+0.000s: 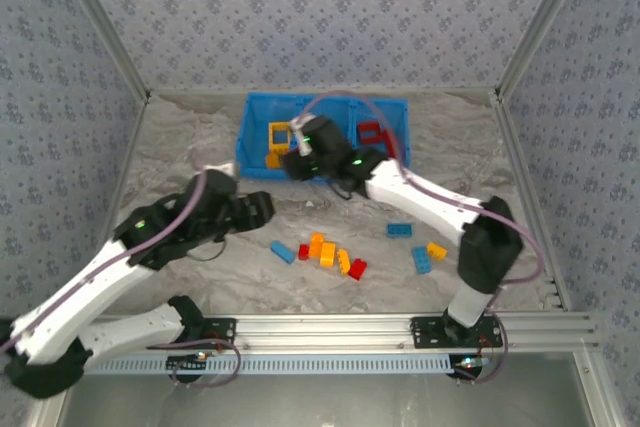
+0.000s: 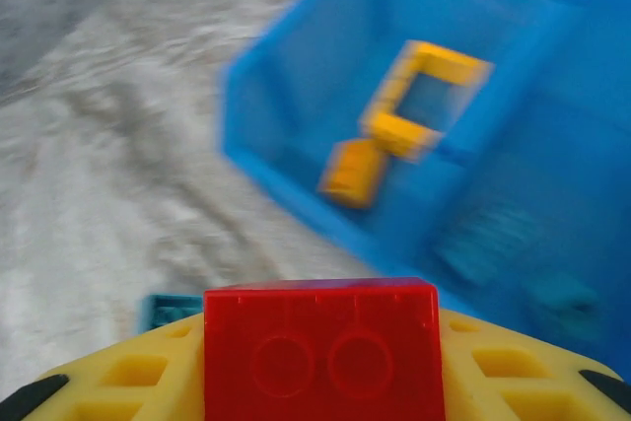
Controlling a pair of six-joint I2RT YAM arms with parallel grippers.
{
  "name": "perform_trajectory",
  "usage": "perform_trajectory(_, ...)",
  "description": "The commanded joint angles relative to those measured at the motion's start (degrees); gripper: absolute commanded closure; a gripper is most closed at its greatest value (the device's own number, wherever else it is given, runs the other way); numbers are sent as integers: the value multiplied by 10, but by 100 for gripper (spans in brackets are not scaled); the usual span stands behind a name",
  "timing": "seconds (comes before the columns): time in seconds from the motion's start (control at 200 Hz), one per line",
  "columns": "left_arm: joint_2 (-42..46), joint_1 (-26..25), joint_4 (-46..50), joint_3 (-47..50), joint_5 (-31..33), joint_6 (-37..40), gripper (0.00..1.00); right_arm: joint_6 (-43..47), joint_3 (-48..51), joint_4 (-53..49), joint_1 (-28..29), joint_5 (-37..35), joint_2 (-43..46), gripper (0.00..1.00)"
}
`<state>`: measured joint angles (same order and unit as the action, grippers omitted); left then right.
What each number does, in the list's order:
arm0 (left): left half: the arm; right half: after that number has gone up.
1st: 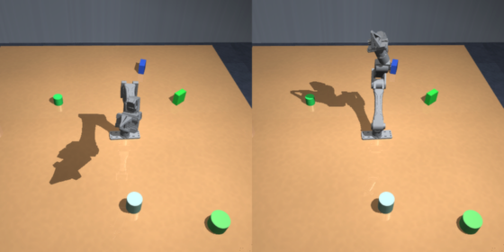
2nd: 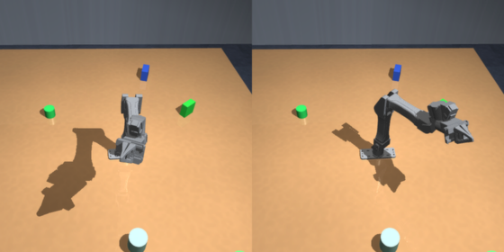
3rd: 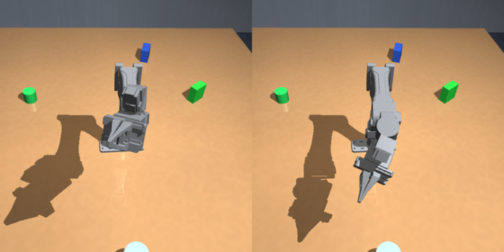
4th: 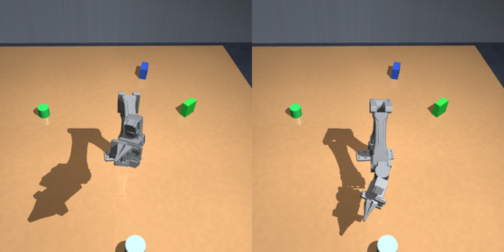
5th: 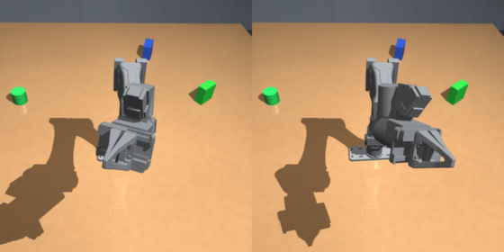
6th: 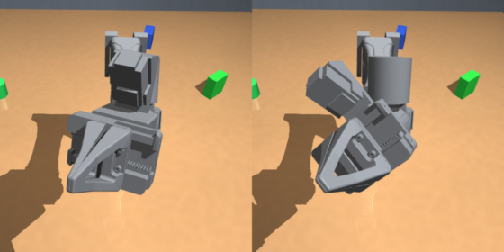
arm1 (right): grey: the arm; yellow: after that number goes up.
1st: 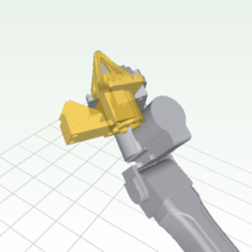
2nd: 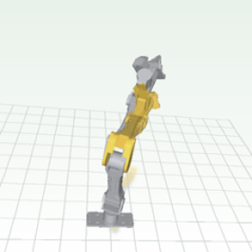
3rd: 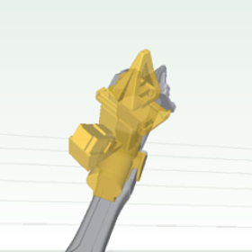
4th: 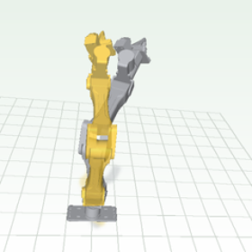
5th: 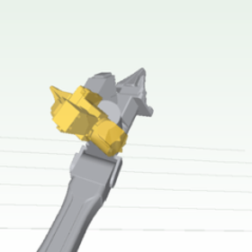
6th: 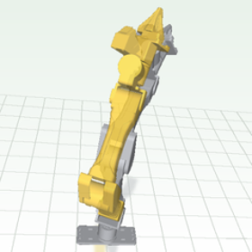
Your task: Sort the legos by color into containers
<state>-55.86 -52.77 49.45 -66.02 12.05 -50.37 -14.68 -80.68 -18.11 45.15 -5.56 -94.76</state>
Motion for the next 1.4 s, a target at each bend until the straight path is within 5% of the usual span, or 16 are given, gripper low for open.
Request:
perform_trajectory(0.0, -81, -51, -111, -33, 22, 46, 30, -52, 73, -24, -58, -21, 54, 53)
perform_trajectory(0.275, -245, -112, -206, -93, 49, 102, 30, -107, 77, -105, -203, -19, 14, 52)
perform_trajectory(0.485, -290, -136, -233, -112, 77, 118, 30, -120, -20, -148, -231, -19, -124, 51)
perform_trajectory(0.844, -303, -147, -229, -116, 81, 116, 30, -130, -93, -185, -239, -17, -220, 47)
perform_trajectory(1.099, -284, -147, -205, -116, 100, 111, 30, -126, -89, -190, -234, -31, -192, 25)
perform_trajectory(1.399, -222, -140, -120, -101, 144, 78, 30, -99, -78, -199, -199, -103, -45, 29)
